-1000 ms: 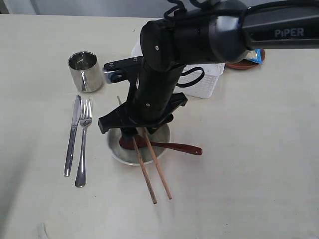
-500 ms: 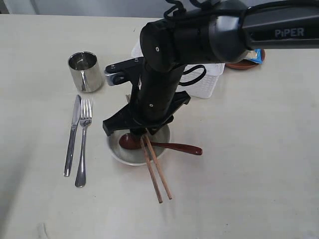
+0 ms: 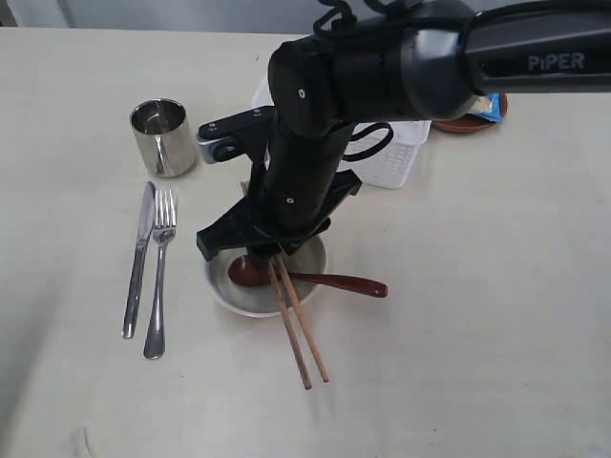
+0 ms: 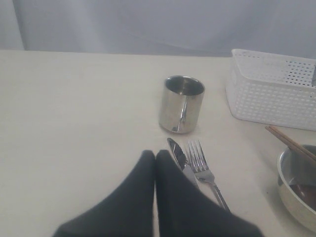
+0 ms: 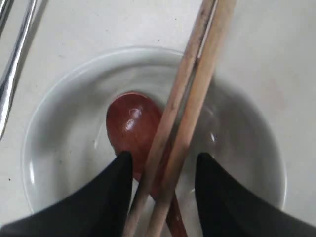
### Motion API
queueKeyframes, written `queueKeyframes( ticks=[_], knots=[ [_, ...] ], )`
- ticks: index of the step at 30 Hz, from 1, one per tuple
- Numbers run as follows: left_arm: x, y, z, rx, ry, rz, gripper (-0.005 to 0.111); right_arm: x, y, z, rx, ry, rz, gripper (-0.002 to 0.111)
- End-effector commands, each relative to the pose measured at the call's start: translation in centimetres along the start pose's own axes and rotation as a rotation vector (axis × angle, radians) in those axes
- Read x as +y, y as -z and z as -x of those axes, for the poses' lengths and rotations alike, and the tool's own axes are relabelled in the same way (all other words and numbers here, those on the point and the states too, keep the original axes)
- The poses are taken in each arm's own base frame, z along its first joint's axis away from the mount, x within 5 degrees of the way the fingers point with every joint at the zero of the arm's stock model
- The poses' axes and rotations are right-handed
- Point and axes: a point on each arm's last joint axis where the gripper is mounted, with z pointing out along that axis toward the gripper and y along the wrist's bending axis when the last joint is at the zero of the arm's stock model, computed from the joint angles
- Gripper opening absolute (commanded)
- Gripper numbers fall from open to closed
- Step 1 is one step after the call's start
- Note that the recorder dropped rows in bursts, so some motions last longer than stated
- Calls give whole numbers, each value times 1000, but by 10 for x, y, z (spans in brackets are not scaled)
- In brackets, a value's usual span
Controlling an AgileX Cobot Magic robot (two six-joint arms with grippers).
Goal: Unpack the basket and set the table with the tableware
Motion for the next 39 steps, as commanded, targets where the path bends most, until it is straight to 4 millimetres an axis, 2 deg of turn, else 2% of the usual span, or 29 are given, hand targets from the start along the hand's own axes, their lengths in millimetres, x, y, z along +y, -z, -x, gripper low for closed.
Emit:
queueKeyframes(
  ticks=[1, 7, 35, 37, 39],
  knots=[
    [0, 0, -1, -2, -5, -4, 0, 1, 10, 3, -37, 36, -4, 40],
    [0, 0, -1, -2, -5, -4, 0, 1, 11, 2, -28, 86, -5, 40],
    [0, 0, -1, -2, -5, -4, 0, 0, 11, -7, 74, 79, -3, 40],
    [0, 0, -1, -2, -5, -4, 0, 1, 14, -5, 39, 81, 0, 40],
    [0, 0, -1, -2, -5, -4, 0, 3, 28, -3, -15, 85, 6, 40]
  ],
)
